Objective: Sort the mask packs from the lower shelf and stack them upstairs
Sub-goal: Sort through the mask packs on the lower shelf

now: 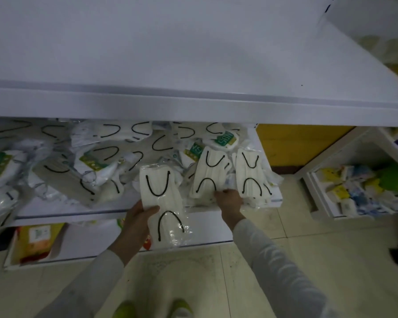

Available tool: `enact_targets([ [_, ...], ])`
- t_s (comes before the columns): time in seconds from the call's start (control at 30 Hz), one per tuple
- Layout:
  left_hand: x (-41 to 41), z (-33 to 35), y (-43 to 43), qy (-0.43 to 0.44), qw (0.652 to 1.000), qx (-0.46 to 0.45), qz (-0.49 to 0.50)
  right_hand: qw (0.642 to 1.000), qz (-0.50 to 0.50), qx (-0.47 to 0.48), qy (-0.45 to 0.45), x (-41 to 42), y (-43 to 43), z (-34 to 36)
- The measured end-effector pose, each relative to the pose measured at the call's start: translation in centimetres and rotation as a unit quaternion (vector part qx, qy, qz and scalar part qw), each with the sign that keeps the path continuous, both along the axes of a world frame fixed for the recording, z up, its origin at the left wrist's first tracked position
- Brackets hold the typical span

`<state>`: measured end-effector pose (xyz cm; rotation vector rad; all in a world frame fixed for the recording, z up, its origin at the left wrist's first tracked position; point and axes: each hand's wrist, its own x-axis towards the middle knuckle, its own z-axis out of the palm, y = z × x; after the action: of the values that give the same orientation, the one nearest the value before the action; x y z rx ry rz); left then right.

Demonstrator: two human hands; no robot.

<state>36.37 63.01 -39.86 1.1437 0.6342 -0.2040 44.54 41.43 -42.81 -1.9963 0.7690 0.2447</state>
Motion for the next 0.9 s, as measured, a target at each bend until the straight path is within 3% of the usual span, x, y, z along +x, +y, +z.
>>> enact_targets([
  [0.13, 0.1, 0.6, -0.9, -0.002, 1.000, 0.010, 0.008, 0.987, -0.054, 0.153, -0.015, -0.1, 0.2, 0.4],
  [0.37, 1.2, 0.5, -2.1, 0.034, 0.996, -0.030, 0.076, 0.947, -0.025, 0.295, -0.125, -2.4, 0.8, 5.1],
  [0.5, 1.8, 2.0, -3.2, 0.036, 0.989, -0.077, 0.121, 0.928, 0.036, 0.350, -0.120, -3.8, 2.0, 7.4],
  [0.57, 2.2, 3.8, -3.6, 0.032, 0.981, -0.137, 0.134, 0.941, 0.082, 0.309, -0.111, -4.4, 2.6, 8.0],
  [0.67, 2.8, 5.8, -3.4, -0.015, 0.967, -0.208, 0.144, 0.963, 0.198, 0.111, -0.145, -5.0, 3.1, 8.6],
  [0.77, 2.4, 6.9, -2.7, -0.061, 0.983, -0.127, 0.119, 0.940, 0.290, -0.001, -0.183, -5.3, 3.6, 9.7],
  [0.83, 2.3, 7.7, -2.3, -0.069, 0.986, -0.085, 0.127, 0.932, 0.283, -0.017, -0.225, -5.6, 3.9, 11.1],
  [0.9, 1.8, 9.2, -2.0, -0.089, 0.980, -0.102, 0.144, 0.941, 0.201, 0.007, -0.271, -6.4, 4.1, 12.7],
])
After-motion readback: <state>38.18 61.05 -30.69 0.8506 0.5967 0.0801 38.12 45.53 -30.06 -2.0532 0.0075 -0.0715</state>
